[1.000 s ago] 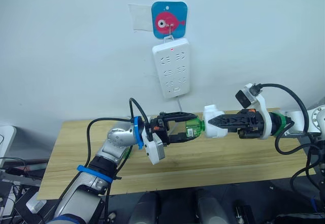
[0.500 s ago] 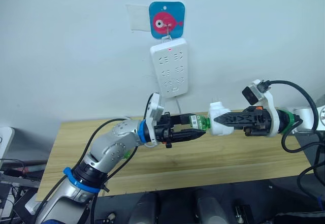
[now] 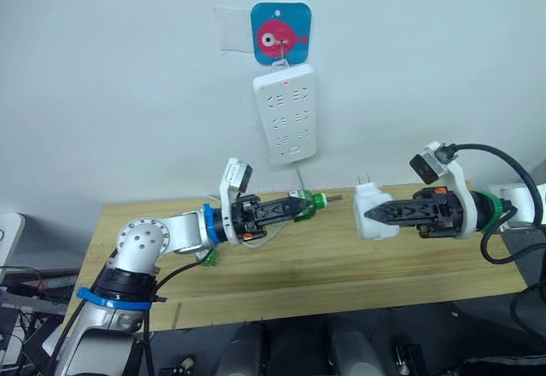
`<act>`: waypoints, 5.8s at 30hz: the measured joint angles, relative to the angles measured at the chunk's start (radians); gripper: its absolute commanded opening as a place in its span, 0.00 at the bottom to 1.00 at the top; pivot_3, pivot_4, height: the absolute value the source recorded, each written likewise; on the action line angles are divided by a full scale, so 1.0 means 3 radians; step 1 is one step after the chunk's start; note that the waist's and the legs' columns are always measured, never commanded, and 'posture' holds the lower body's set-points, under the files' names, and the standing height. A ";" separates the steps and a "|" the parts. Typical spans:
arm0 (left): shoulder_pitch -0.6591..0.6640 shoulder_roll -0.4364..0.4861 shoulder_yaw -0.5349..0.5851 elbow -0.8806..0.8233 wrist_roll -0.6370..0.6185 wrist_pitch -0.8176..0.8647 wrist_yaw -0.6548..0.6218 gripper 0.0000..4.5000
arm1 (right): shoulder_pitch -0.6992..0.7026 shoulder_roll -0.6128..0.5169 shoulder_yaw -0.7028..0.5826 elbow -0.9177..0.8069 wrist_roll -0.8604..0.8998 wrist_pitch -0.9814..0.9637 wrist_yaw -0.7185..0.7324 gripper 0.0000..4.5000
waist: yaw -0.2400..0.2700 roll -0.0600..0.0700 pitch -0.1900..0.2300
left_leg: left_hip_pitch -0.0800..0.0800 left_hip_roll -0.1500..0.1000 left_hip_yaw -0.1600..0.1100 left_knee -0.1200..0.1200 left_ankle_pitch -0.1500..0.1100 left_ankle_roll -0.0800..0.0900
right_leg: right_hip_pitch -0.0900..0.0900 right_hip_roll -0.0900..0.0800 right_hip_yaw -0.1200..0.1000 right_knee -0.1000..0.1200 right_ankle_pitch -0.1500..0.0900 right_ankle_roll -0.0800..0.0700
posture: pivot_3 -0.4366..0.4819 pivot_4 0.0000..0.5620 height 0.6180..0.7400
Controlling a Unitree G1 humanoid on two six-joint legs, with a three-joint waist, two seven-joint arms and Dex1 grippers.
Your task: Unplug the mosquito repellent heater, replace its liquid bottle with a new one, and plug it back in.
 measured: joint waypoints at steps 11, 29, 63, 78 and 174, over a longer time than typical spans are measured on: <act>0.0259 -0.0091 0.0196 -0.0266 0.0152 0.0126 0.0007 0.50 | 0.0061 -0.0240 0.0579 0.0265 -0.2481 -0.0774 0.0095 0.67 | 0.0010 -0.0001 0.0002 | 0.0002 -0.0001 0.0005 -0.0001 0.0000 0.0000 | -0.0002 -0.0001 0.0003 0.0000 0.0000 0.0000 | 0.38 0.42 1.00; 0.0796 -0.0094 0.0306 -0.0860 0.0272 0.0124 0.0070 0.50 | -0.0883 0.0529 0.1517 0.3120 -0.5509 -0.2750 0.1372 0.67 | 0.0069 0.0010 0.0095 | 0.0010 -0.0001 0.0009 -0.0007 0.0001 -0.0001 | -0.0002 -0.0005 0.0007 0.0007 -0.0002 -0.0004 | 0.50 0.51 1.00; 0.0777 -0.0069 0.0299 -0.0986 0.0259 0.0079 0.0038 0.50 | -0.1069 0.0769 0.0725 0.3892 -0.6300 -0.2762 0.1551 0.99 | 0.0089 0.0007 0.0111 | 0.0010 -0.0003 0.0009 -0.0006 0.0002 -0.0004 | -0.0001 -0.0020 0.0006 0.0012 -0.0003 -0.0007 | 0.48 0.48 1.00; 0.0611 -0.0185 0.0216 -0.1026 0.0954 -0.0260 -0.0306 0.50 | -0.0010 0.0065 -0.0324 0.0780 -0.5445 -0.0499 0.2298 0.99 | 0.0087 0.0008 0.0110 | 0.0008 0.0000 -0.0004 -0.0012 0.0002 -0.0006 | 0.0004 -0.0019 -0.0003 0.0000 -0.0003 -0.0007 | 0.36 0.43 1.00; 0.0961 -0.0253 -0.0622 -0.1372 0.3930 -0.2617 -0.0955 1.00 | 0.0992 0.2231 0.0202 0.1607 -0.5642 -0.6054 -0.1291 0.19 | -0.0072 0.0006 0.0236 | 0.0018 0.0001 0.0000 -0.0012 0.0002 -0.0004 | 0.0003 -0.0005 0.0005 0.0020 -0.0007 -0.0005 | 0.43 0.62 1.00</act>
